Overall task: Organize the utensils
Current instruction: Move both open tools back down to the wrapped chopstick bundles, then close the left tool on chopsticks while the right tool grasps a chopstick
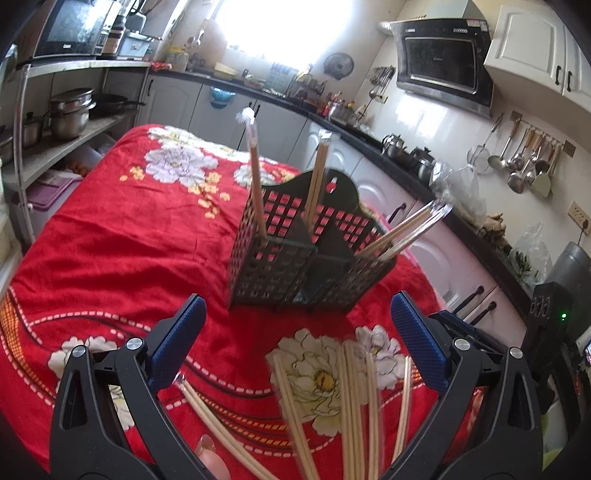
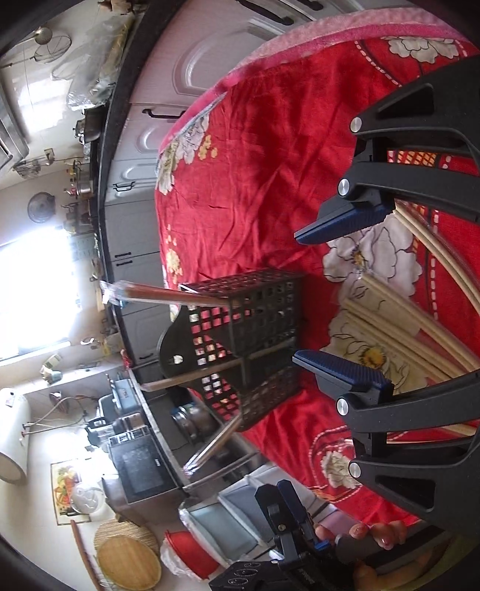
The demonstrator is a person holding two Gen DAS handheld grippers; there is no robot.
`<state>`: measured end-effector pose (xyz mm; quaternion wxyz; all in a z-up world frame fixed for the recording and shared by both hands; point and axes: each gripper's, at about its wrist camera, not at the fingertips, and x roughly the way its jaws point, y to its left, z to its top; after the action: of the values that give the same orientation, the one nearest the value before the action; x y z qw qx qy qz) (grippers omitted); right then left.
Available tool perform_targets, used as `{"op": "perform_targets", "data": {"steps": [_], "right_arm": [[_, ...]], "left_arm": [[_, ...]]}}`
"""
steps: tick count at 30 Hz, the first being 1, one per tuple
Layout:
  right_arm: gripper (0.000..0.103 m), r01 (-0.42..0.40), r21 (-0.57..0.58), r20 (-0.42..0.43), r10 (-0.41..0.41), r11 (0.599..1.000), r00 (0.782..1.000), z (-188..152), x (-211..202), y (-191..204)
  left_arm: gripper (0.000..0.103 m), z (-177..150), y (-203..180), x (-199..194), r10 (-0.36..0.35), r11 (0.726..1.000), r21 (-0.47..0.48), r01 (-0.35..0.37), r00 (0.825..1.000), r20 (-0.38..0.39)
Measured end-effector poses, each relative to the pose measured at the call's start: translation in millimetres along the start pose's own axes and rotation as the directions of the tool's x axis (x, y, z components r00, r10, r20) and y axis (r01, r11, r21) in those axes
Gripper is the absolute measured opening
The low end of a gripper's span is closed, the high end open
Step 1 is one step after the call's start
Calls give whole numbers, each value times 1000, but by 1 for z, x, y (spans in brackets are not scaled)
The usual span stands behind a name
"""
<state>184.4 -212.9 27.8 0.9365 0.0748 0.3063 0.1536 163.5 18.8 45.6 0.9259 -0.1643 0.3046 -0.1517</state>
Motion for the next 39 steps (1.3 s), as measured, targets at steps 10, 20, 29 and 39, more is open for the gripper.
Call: {"op": "perform_targets", "data": {"steps": [10,20,29,39], "right_arm": [[57,4,-10,-102,-5,1000,995,-18,21,-3],[42,-8,2,-197,9,1000,980,-32,46,-7],[36,3,49,-278,10,999,961,-39,69,-15],[32,-4,79,-305,28,997,952,-40,86,-20]], "left_arm": [[92,-21,2,21,43,999,27,-41,996,-76],[62,-42,3,48,19,1000,21,-15,985,-173],[36,-55,9,70,-20,999,-30,13,965,-261],[36,-55,21,93,-15,996,-86,-12,950,-311]]}}
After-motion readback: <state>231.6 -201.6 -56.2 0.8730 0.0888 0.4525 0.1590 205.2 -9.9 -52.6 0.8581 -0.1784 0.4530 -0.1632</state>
